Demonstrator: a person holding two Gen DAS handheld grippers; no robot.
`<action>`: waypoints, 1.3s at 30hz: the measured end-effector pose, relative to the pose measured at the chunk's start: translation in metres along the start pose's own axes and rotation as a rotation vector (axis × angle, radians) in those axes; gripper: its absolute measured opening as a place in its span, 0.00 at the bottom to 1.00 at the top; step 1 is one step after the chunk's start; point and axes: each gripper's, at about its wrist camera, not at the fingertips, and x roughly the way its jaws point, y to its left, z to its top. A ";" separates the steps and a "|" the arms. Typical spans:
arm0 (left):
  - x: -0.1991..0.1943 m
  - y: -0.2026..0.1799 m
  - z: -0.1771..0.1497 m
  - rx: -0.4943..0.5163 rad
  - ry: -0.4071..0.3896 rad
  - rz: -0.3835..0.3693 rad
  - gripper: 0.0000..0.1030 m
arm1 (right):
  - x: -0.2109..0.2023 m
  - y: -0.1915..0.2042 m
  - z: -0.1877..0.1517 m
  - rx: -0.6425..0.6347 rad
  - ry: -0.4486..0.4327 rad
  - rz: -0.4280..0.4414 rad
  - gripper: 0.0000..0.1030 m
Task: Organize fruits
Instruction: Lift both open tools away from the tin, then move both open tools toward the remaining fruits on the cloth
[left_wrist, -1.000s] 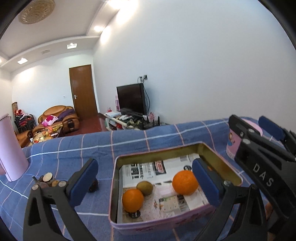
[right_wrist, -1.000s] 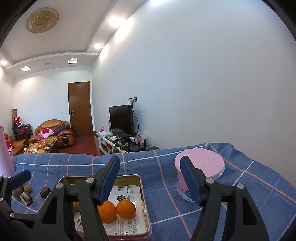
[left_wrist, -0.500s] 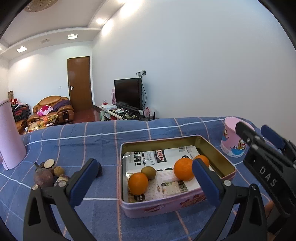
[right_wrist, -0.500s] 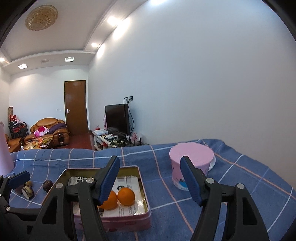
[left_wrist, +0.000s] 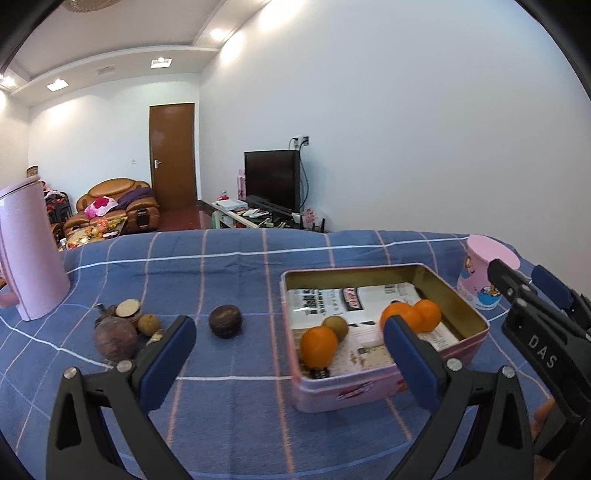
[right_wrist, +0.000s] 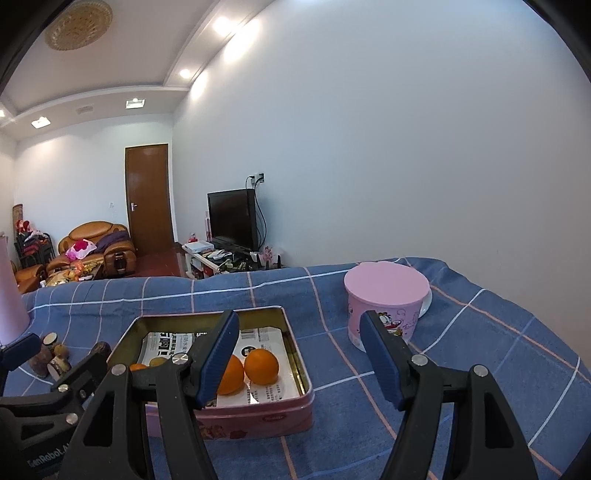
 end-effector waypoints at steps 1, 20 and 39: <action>0.000 0.003 0.000 -0.004 0.002 0.001 1.00 | -0.001 0.002 -0.001 0.004 0.005 0.005 0.67; 0.004 0.067 -0.002 -0.010 0.031 0.095 1.00 | -0.005 0.060 -0.006 0.035 0.057 0.121 0.67; 0.021 0.156 0.005 -0.011 0.083 0.211 1.00 | 0.008 0.147 -0.009 0.026 0.101 0.262 0.67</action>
